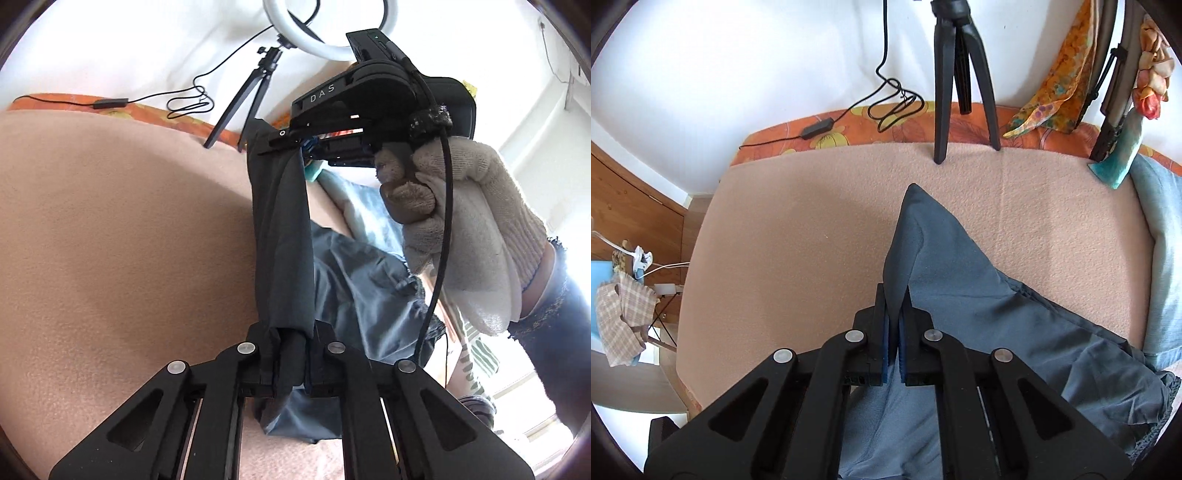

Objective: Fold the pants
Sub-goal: 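Grasp the pants with the right tool and lift them with both tools, then fold the lifted pants over onto themselves with both tools and release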

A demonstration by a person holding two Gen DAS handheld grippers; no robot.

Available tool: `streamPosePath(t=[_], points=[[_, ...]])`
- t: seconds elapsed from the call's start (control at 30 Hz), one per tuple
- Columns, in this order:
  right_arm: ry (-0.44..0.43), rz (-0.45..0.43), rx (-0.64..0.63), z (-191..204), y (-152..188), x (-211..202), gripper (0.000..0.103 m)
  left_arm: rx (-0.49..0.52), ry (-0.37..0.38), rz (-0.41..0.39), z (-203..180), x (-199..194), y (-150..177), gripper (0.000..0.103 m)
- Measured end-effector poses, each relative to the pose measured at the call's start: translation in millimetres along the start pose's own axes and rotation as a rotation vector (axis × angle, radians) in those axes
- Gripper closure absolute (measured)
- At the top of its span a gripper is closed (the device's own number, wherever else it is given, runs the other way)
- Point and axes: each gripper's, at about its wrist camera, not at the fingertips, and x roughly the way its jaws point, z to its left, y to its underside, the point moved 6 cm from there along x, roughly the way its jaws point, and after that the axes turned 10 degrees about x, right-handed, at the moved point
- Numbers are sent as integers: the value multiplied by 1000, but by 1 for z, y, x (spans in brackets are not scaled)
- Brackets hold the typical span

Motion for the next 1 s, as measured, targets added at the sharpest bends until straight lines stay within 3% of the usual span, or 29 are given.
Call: streamPosePath(t=[0.27, 0.5, 1.0], points=[[-59, -81, 24, -26, 1, -71, 98, 164, 46, -27, -78, -6, -24, 96], [-82, -143, 53, -70, 5, -127, 98, 237, 105, -16, -131, 7, -31, 96], [-42, -212, 173, -221, 37, -193, 98, 381, 225, 85, -229, 79, -17, 96]])
